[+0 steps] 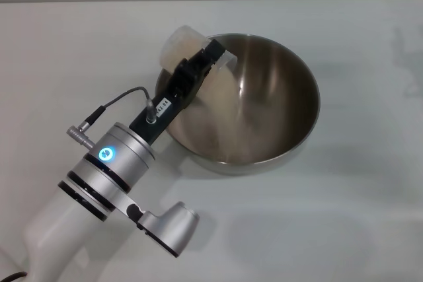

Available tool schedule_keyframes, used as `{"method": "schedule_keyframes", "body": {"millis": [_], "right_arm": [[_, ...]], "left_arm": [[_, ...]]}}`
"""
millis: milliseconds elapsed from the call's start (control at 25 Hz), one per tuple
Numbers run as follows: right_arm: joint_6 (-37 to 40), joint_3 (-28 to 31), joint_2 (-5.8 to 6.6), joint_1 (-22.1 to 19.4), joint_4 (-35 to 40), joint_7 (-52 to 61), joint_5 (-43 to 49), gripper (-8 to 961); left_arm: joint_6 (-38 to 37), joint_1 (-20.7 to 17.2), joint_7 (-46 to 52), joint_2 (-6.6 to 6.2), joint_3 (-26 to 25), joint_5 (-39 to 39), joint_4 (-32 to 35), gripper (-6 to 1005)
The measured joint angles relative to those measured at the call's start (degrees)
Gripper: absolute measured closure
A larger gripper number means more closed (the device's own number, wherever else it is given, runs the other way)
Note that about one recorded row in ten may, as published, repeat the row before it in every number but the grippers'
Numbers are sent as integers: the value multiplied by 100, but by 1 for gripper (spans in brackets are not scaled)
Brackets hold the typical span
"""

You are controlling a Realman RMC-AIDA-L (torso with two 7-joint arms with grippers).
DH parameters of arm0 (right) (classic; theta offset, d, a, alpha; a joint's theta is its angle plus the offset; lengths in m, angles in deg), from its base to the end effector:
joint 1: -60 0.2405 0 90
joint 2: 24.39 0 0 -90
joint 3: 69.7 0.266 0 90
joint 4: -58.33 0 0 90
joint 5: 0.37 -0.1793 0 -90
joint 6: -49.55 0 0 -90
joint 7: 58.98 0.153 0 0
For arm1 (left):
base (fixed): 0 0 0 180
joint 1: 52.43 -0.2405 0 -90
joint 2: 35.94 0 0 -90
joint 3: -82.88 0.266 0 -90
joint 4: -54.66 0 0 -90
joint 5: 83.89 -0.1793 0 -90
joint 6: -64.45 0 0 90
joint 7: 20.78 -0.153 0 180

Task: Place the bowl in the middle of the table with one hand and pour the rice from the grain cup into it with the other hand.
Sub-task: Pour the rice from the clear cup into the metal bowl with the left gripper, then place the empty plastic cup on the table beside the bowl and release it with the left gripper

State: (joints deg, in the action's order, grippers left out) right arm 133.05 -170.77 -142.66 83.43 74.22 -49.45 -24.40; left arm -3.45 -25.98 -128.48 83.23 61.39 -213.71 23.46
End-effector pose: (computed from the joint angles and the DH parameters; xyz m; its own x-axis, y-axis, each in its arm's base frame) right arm 0.2700 0.3304 0.0648 0.5890 0.4655 -0.6606 -0.7026 -0.1088 -0.7032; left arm -0.1878 0.2886 -0.0929 0.3043 -0.5865 -0.7506 -0.7635 0.3211 -0.5604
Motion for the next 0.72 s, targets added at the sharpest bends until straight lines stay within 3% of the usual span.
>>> {"method": "schedule_keyframes", "body": {"millis": [40,240,440,720], "right_arm": [[-1,0,4,35,-45,-1,7,474],[-4,0,23,119,-122,-4,12,474],[-8,0,36,193,-190,-4,13,474],[-9,0,54,260,-308,-4,8,474]], "left_arm": [[49,0,-451,0,2,1,-7,950],[66,0,-924,0,-172,7,-16,947],[295,-28,-881,2,87,3,-145,943],[411,-23,-892,1,21,-6,-121,938]]}}
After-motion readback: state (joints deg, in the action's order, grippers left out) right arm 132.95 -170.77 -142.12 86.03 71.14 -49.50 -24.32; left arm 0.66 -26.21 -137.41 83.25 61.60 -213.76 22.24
